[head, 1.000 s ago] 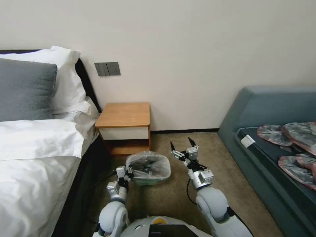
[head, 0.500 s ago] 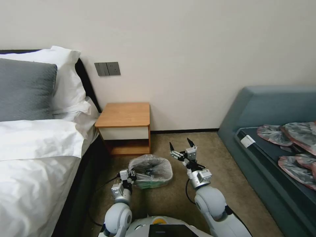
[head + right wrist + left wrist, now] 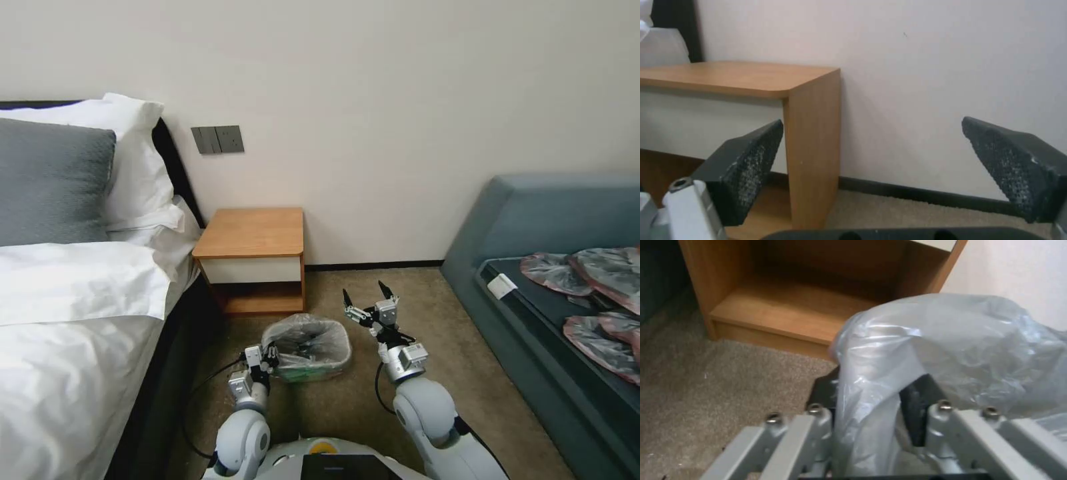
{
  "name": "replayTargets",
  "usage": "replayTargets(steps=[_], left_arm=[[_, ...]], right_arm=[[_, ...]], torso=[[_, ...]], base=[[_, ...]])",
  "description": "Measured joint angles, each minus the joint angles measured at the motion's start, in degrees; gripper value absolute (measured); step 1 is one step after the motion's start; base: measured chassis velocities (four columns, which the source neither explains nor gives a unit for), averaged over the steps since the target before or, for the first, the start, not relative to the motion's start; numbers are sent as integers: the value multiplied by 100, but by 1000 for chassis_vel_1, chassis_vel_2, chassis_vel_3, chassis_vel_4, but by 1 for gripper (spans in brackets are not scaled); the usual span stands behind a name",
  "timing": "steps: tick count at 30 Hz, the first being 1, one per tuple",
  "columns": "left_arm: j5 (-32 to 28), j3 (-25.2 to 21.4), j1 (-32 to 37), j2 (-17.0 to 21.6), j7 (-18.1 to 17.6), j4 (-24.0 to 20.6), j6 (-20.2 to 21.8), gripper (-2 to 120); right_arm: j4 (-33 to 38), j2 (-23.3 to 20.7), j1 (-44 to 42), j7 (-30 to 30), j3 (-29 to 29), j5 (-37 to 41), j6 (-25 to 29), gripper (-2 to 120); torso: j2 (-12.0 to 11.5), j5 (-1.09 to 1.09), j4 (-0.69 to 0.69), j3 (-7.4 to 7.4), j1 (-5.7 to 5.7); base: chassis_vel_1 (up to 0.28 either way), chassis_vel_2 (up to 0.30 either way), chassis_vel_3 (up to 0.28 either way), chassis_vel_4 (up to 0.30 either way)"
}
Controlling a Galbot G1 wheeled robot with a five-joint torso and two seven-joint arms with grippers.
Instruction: Pick up the garbage bag from the table and place it over the trash can.
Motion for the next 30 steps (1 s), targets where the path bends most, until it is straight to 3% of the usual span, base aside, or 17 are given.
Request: replayTargets(steps=[6, 18, 25, 30], left_arm=[[105, -8, 31, -2, -17, 0, 1, 58], [389, -110, 54, 4, 11, -40, -44, 98], [570, -164, 109, 6, 54, -151, -89, 100], [1213, -337, 198, 4, 417, -209, -796, 100]], right_arm=[[0, 1, -18, 7, 16, 36, 21, 100], [-7, -18, -31, 40, 27, 124, 30, 100], [-5, 3, -61, 44, 48, 161, 54, 100], [7, 59, -261, 38, 174, 298, 217, 100]], torso=[[0, 0, 0, 0, 0], [0, 0, 0, 0, 0], [0, 0, 1, 0, 0], [0, 0, 1, 0, 0]], base=[[0, 0, 0, 0], [0, 0, 0, 0], [0, 0, 0, 0], [0, 0, 0, 0]])
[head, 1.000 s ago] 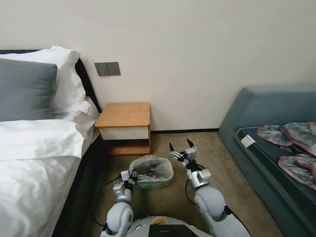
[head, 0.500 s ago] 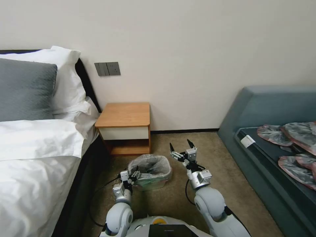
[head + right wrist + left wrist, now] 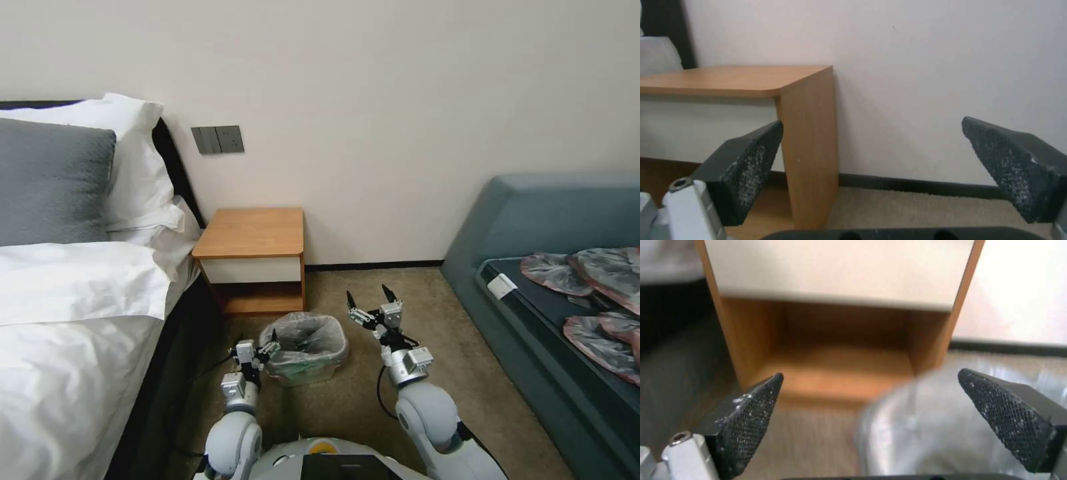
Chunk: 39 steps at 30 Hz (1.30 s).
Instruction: Pick up the garbage bag from the table and place it over the trash can.
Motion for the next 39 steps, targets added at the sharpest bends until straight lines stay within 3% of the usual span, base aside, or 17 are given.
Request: replayTargets(steps=[2, 4, 6, 11, 22, 39], left_arm=[[324, -123, 94, 21, 136, -104, -375, 100], [422, -153, 126, 25, 152, -131, -498, 100], [728, -220, 208, 41, 196, -191, -964, 100], [891, -295, 396, 111, 297, -466, -1500, 100], [655, -397, 1045, 57, 709, -1063, -1633, 100], [800, -401, 1235, -21, 634, -1289, -1477, 100]], right_arm=[[0, -1, -164, -10, 124, 13, 156, 100], [0, -5, -223, -10, 173, 13, 214, 100], [17, 4, -392, 7, 323, 18, 379, 100], [64, 191, -831, 10, 600, 3, 713, 100], [174, 664, -1649, -292, 1201, -37, 1174, 100], [175, 818, -1812, -451, 1366, -35, 1285, 100]], torso=[[0, 1, -1, 0, 0], [0, 1, 0, 0, 0], [0, 0, 0, 0, 0], [0, 0, -1, 0, 0], [0, 1, 0, 0, -1], [0, 0, 0, 0, -1]], base=[[0, 0, 0, 0], [0, 0, 0, 0], [0, 0, 0, 0], [0, 0, 0, 0], [0, 0, 0, 0], [0, 0, 0, 0]])
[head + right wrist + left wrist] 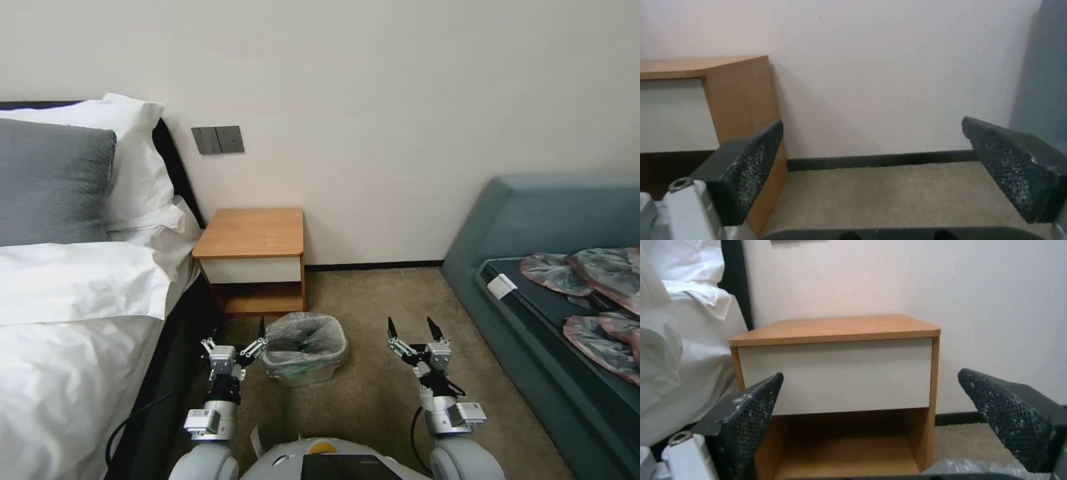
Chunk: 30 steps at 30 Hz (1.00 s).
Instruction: Pick up the garbage bag from the table and place it over the trash can.
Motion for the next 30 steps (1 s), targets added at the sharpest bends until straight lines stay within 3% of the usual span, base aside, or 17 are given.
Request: replayTargets(steps=[30], left_arm=[[0, 5, -11, 1, -8, 15, 12, 100]], right_arm=[[-1, -10, 14, 3, -16, -5, -11, 100]], torso=[[0, 0, 0, 0, 0]], base=[[0, 0, 0, 0]])
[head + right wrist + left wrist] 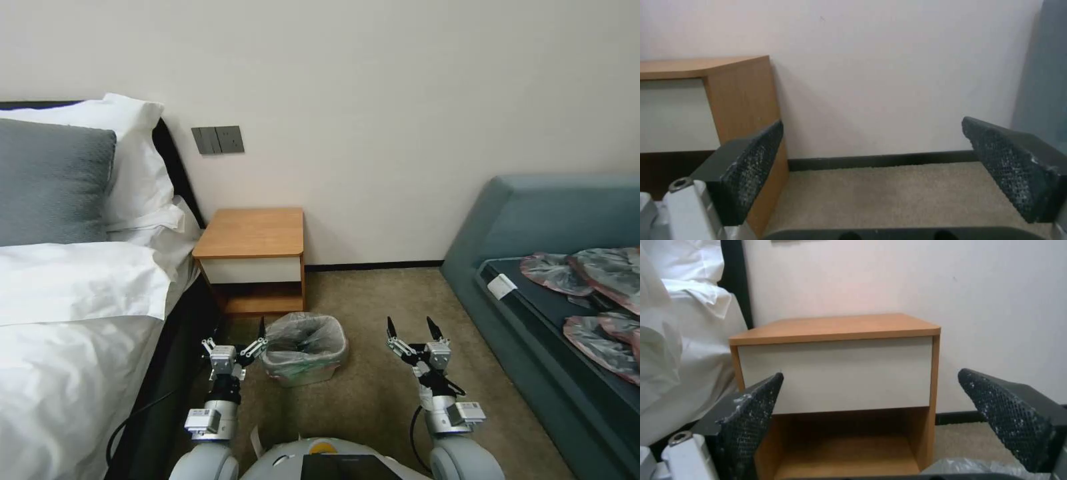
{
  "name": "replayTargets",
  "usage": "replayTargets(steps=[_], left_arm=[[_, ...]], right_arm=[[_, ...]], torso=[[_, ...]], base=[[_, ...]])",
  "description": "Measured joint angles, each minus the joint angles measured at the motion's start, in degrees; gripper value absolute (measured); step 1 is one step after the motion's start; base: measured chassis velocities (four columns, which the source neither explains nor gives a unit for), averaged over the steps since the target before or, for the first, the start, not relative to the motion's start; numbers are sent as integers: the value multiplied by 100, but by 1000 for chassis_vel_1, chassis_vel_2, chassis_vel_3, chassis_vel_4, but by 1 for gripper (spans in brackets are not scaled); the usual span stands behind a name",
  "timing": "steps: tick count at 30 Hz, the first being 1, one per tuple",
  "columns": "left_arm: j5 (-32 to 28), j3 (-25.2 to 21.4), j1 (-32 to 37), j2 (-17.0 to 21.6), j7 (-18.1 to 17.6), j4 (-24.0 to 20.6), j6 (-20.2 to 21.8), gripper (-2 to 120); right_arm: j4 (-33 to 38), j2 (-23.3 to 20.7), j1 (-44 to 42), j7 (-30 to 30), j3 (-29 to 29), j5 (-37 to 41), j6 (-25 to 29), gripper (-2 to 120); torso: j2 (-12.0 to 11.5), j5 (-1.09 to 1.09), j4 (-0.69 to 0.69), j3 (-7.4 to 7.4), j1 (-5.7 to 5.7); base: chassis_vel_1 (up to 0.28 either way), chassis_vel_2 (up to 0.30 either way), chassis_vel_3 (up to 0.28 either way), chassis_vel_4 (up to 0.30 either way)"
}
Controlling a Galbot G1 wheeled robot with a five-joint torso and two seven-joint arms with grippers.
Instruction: Pick up the garbage bag from the table and place it over the trash can.
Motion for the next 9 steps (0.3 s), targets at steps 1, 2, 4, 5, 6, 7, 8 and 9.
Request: replayTargets(steps=[1, 2, 4, 5, 6, 7, 8, 9], left_arm=[[0, 0, 0, 0, 0, 1, 0, 100], [0, 0, 0, 0, 0, 1, 0, 100], [0, 0, -1, 0, 0, 2, 0, 100], [0, 0, -1, 0, 0, 3, 0, 100], [0, 0, -1, 0, 0, 3, 0, 100], [0, 0, 0, 0, 0, 3, 0, 100], [0, 0, -1, 0, 0, 3, 0, 100], [0, 0, -1, 0, 0, 3, 0, 100]], right_arm=[[0, 0, 0, 0, 0, 0, -1, 100], [0, 0, 0, 0, 0, 0, -1, 100], [0, 0, 0, 1, 0, 0, -2, 100], [0, 0, 1, 1, -1, 0, -2, 100], [0, 0, 1, 1, -1, 0, -2, 100], [0, 0, 0, 2, -1, 0, -3, 100], [0, 0, 1, 2, 0, 0, -3, 100], [0, 0, 1, 3, 0, 0, -4, 100]], torso=[[0, 0, 0, 0, 0], [0, 0, 0, 0, 0], [0, 0, 0, 0, 0], [0, 0, 0, 0, 0], [0, 0, 0, 0, 0], [0, 0, 0, 0, 0], [0, 0, 0, 0, 0], [0, 0, 0, 0, 0]], base=[[0, 0, 0, 0], [0, 0, 0, 0], [0, 0, 0, 0], [0, 0, 0, 0], [0, 0, 0, 0], [0, 0, 0, 0], [0, 0, 0, 0], [0, 0, 0, 0]])
